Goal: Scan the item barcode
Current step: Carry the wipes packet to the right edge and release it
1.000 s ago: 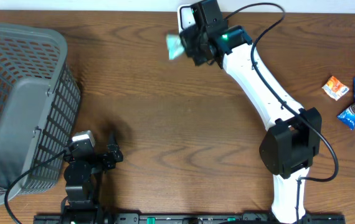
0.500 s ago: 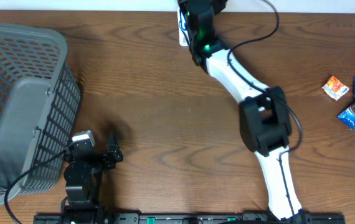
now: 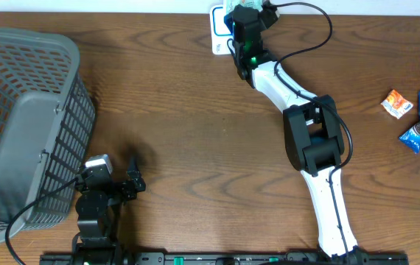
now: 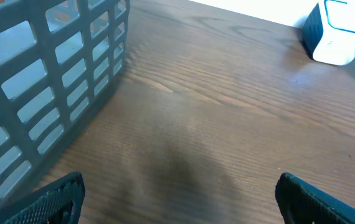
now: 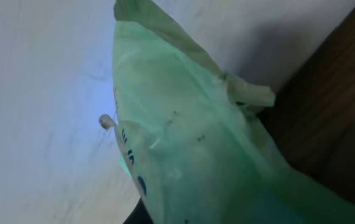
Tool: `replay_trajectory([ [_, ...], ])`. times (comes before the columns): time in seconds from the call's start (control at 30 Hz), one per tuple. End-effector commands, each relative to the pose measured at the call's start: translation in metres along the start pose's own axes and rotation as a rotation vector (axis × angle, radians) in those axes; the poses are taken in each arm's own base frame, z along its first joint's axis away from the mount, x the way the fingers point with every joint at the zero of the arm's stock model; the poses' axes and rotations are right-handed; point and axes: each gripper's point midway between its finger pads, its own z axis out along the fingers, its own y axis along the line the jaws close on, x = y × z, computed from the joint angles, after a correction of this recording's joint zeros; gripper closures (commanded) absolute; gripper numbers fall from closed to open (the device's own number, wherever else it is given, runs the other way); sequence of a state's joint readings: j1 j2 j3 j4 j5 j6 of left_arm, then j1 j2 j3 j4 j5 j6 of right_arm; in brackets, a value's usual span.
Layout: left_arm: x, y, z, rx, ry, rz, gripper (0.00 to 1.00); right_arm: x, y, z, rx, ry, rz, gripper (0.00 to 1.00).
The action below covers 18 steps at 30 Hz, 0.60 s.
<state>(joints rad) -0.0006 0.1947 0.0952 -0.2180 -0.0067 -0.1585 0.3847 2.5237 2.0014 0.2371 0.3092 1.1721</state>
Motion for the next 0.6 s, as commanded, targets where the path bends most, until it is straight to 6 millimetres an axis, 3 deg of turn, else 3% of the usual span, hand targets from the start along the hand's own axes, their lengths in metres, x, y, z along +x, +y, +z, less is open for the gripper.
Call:
replay_trajectory([
  [0.0,0.013,0.006,0.003,-0.024,0.028,0.009,0.02,0.000,0.023,-0.005,-0.056,0.011,-0.017,0.99],
  [0.17,0.013,0.006,0.003,-0.024,0.028,0.009,0.02,0.007,0.045,-0.008,-0.154,0.094,-0.005,0.99],
  [0.3,0.013,0.006,0.003,-0.024,0.028,0.008,0.02,-0.012,0.066,-0.019,-0.197,0.131,-0.088,0.99],
  [0.43,0.013,0.006,0.003,-0.024,0.028,0.008,0.02,-0.056,0.064,-0.045,-0.033,0.111,-0.212,0.99],
  [0.57,0.013,0.006,0.003,-0.024,0.028,0.009,0.02,-0.135,0.031,-0.094,0.302,-0.076,-0.304,0.99],
])
